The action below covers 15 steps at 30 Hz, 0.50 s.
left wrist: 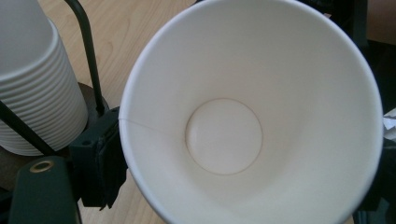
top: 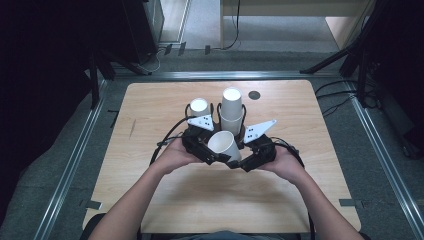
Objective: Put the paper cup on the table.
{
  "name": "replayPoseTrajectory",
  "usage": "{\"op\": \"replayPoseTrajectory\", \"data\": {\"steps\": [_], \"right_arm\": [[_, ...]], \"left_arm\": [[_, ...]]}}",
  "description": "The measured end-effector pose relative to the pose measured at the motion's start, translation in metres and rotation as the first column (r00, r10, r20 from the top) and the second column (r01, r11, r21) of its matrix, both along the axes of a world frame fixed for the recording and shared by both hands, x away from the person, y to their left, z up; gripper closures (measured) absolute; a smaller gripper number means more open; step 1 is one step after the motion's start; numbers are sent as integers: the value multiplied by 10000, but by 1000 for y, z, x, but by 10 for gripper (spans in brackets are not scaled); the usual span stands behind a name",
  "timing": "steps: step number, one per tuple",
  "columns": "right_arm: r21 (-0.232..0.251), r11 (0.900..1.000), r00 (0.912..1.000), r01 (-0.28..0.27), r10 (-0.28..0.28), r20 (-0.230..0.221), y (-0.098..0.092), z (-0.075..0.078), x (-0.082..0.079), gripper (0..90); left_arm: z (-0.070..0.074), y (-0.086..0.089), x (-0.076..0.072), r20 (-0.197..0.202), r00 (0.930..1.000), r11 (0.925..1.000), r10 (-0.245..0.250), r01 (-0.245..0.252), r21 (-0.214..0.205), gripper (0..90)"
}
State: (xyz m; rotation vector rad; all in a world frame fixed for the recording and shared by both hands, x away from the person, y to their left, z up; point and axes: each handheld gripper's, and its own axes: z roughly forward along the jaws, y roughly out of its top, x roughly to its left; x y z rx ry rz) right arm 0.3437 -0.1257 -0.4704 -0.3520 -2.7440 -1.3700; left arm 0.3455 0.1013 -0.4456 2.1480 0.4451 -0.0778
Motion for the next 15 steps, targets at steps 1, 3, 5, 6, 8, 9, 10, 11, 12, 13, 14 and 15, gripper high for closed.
{"op": "replayPoseTrajectory", "data": {"steps": [1, 3, 5, 6, 8, 9, 10, 11, 12, 13, 14, 15], "right_arm": [[-7, 10000, 10000, -7, 7, 32, 0, 0, 0, 334], [-32, 10000, 10000, -52, 52, 9, 2, -1, -1, 334], [-39, 10000, 10000, -83, 83, 8, 3, -1, -1, 334], [-44, 9999, 10000, -99, 99, 2, 4, -2, -1, 334], [-137, 9999, 10000, -34, 34, -25, 4, -2, -1, 335], [-121, 9999, 10000, -36, 36, -75, 4, -2, -1, 336], [-139, 9999, 10000, -30, 29, -69, 4, -2, -1, 336], [-146, 9999, 10000, -37, 36, -60, 3, -2, -1, 337], [-140, 9999, 10000, -38, 37, -60, 3, -2, 0, 337], [-133, 9999, 10000, -34, 33, -64, 3, -3, 0, 337], [-136, 9999, 10000, -43, 42, -87, 3, -2, 0, 337], [-121, 9999, 10000, -39, 38, -66, 3, -3, 0, 337]], "left_arm": [[0, 0, 0, -8, 10000, 10000, 12, -12, -61, 129], [-2, -2, -1, -34, 10000, 9998, 26, -27, -191, 134], [-3, -2, -1, -53, 10000, 9998, -1, 0, -200, 148], [-3, -2, -2, -10, 10000, 9998, -18, 18, -210, 163], [-3, -3, -2, -28, 9999, 9995, -140, 139, -270, 229], [-3, -3, -1, -64, 9999, 9996, -147, 146, -255, 234], [-3, -3, -1, -66, 9998, 9996, -173, 171, -242, 238], [-3, -3, -1, -42, 9999, 9996, -167, 166, -235, 246], [-3, -3, -1, -49, 9999, 9996, -158, 157, -250, 254], [-3, -3, -1, -43, 9998, 9996, -168, 167, -241, 264], [-2, -3, -2, -33, 9999, 9996, -157, 156, -229, 274], [-2, -3, -2, -33, 9999, 9996, -148, 147, -223, 281]]}}
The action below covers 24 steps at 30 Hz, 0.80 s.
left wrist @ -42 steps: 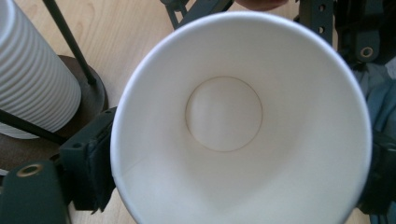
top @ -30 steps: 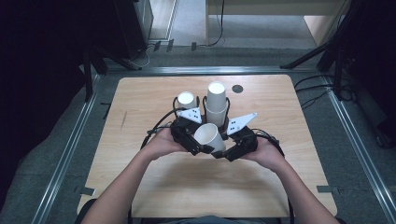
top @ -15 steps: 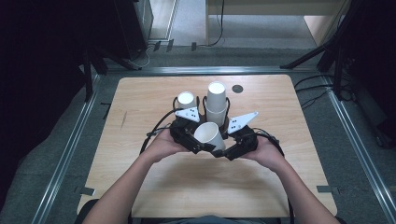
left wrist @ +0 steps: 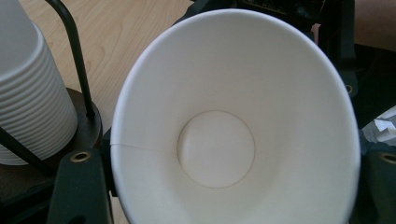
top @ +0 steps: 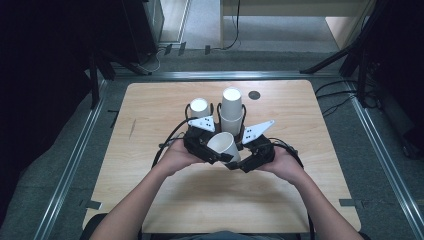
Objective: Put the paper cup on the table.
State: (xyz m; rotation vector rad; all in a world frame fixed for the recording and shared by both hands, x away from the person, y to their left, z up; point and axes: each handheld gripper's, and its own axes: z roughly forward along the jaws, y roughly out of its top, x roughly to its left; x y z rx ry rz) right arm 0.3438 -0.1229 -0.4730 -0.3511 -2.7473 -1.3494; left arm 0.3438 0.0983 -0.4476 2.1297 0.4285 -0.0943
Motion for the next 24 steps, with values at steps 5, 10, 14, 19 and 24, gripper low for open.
{"op": "replayPoseTrajectory", "data": {"steps": [5, 10, 14, 19, 24], "right_arm": [[-81, 10000, 9995, 24, -27, -319, 1, -1, 0, 303], [-175, 9997, 9998, 139, -142, -164, 1, 0, -2, 253], [-283, 9988, 9991, 397, -400, -103, -2, 0, -2, 239], [-545, 9977, 9991, 415, -411, 85, -6, -1, -3, 225], [-517, 9971, 9983, 558, -548, 193, -11, 1, -4, 223]], "left_arm": [[1, -1, -1, 101, 9999, 9997, 7, -9, 235, 288], [2, 2, -1, 22, 10000, 9996, -1, 1, 292, 287], [4, 4, -2, 158, 9999, 9988, 68, -75, 488, 286], [5, 5, -4, 281, 9995, 9961, 162, -185, 861, 285], [4, 7, -3, 188, 9998, 9935, 102, -123, 1135, 284]]}}
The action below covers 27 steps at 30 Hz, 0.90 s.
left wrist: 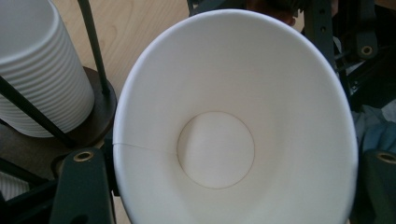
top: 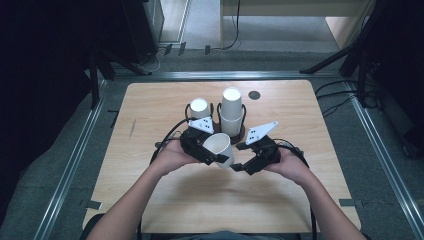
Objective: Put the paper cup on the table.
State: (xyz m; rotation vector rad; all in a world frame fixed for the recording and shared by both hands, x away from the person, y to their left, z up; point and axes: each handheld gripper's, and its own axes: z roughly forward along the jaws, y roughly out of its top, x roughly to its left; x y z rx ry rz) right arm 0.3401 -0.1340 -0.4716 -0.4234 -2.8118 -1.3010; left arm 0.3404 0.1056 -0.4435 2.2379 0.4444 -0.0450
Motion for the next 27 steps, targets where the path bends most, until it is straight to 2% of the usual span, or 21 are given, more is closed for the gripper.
{"op": "replayPoseTrajectory", "data": {"steps": [15, 27], "right_arm": [[217, 9977, 9975, 643, -649, 267, -18, 8, 3, 214], [304, 9935, 9929, 1094, -1107, 444, -38, 12, 9, 214]], "left_arm": [[0, 16, 0, 9, 9999, 9984, 166, -167, 533, 281], [-4, 35, 2, -194, 9988, 9982, 447, -439, 419, 281]]}}
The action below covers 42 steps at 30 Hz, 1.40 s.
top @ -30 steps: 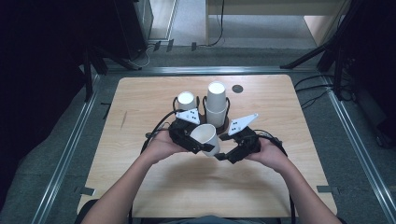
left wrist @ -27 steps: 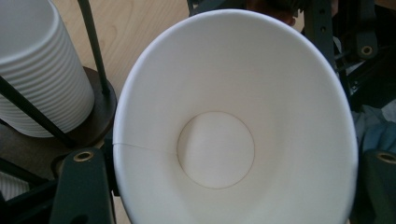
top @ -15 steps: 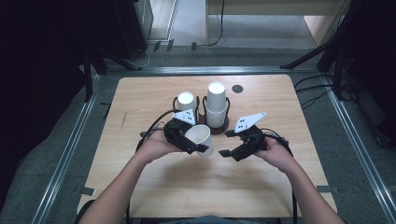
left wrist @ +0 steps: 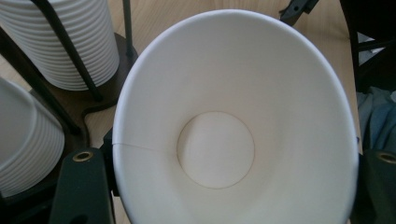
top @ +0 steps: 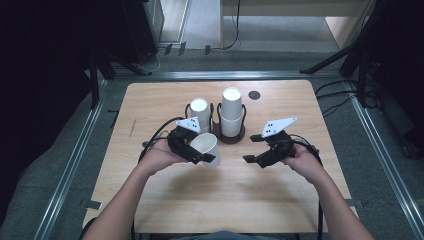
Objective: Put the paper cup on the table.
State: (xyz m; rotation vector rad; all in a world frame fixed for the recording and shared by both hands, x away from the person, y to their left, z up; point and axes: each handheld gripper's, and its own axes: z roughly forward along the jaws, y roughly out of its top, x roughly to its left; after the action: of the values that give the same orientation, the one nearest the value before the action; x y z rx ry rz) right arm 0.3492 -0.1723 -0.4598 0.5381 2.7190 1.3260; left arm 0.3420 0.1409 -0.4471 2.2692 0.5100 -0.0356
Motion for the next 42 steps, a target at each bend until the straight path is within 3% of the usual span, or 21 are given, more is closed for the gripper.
{"op": "replayPoseTrajectory", "data": {"steps": [9, 21, 25, 42], "right_arm": [[189, 9994, 9995, 297, -298, 44, -13, 3, 9, 214], [53, 9996, 9996, 262, -262, 64, -13, 1, 14, 214], [52, 9996, 9996, 277, -278, 52, -13, 1, 15, 214], [-95, 9997, 9998, 205, -204, 58, -13, -1, 15, 214]], "left_arm": [[-1, 15, -1, -13, 9997, 9996, 243, -243, 151, 281], [-1, 43, 1, 53, 9975, 9973, 703, -704, 213, 281], [-1, 50, 2, 269, 9955, 9950, 908, -918, 385, 280], [-4, 80, 10, 152, 9870, 9860, 1601, -1606, 444, 281]]}}
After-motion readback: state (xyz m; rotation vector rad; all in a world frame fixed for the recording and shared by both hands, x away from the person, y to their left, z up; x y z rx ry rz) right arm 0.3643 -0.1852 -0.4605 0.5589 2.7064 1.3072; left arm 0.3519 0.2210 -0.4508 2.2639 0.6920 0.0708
